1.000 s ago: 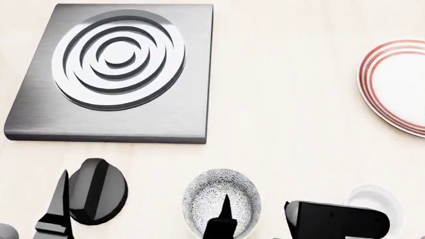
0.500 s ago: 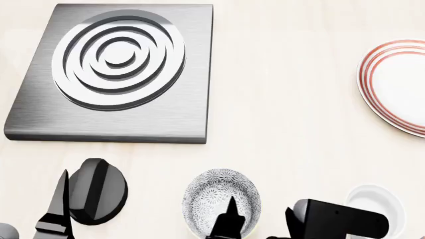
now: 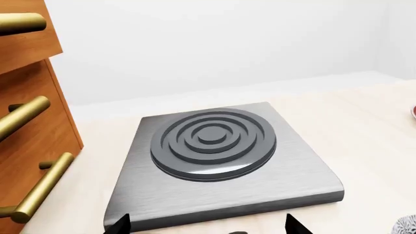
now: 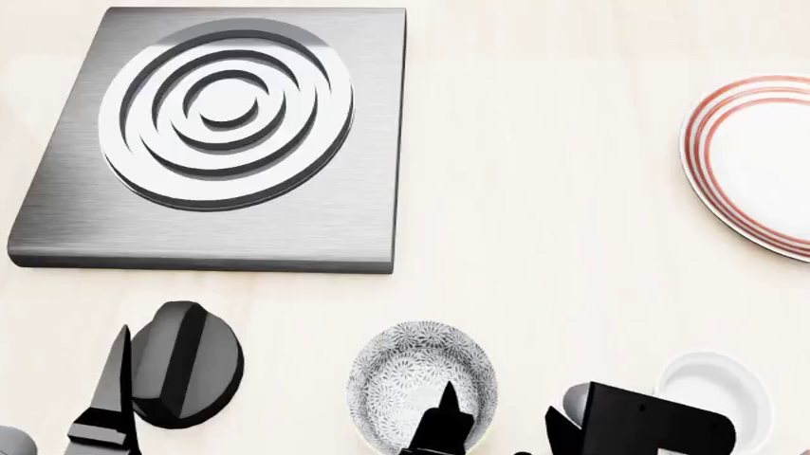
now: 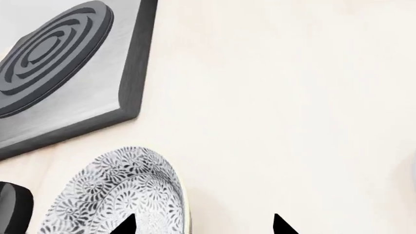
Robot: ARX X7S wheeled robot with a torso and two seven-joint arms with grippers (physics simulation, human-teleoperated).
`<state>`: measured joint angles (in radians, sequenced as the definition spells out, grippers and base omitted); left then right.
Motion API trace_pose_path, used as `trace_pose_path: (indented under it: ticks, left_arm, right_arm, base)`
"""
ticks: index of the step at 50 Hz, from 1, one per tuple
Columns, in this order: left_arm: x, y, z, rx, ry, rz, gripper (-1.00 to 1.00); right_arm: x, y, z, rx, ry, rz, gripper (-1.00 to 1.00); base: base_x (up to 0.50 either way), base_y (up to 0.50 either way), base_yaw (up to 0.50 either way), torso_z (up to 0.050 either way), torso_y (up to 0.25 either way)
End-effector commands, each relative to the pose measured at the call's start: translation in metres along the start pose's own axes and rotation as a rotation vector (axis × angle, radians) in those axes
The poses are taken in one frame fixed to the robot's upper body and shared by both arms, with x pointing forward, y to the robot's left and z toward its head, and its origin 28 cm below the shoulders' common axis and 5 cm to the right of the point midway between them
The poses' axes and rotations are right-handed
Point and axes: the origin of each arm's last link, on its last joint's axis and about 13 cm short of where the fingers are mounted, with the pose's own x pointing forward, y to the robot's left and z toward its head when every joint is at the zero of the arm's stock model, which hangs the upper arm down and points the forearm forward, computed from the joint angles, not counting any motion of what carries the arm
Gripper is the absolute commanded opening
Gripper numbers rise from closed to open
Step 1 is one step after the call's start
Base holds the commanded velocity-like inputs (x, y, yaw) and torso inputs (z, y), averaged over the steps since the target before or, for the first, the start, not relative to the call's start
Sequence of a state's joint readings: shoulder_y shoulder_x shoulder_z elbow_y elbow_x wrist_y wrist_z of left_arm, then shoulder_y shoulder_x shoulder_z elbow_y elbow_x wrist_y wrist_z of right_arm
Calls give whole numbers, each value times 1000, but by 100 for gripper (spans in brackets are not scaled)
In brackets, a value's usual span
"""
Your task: Pick the akita bowl next to the ramekin and place it on the plate.
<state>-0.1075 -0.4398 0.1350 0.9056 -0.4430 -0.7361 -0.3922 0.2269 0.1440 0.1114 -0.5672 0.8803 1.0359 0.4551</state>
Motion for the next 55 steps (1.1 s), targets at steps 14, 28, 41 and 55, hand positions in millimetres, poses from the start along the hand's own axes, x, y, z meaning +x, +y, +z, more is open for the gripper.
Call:
trace_pose_path:
  ticks: [14, 28, 41, 55]
  left_arm:
    - [0, 0, -1, 0, 4, 1, 100]
    - [-1, 0, -1, 2, 5, 2, 100]
    - [0, 0, 0, 3, 1, 1, 100]
    - [0, 1, 0, 3, 1, 3, 100]
  right_arm:
    - [8, -1, -6, 9, 22, 8, -100]
    - [5, 3, -5, -6, 20, 26, -100]
    - [-5, 11, 14, -36, -44, 27, -100]
    - [-14, 25, 46, -58, -48, 46, -100]
  base:
    - [0, 0, 0, 0, 0]
    - [0, 0, 0, 0, 0]
    - [0, 0, 0, 0, -1]
    - [0, 0, 0, 0, 0]
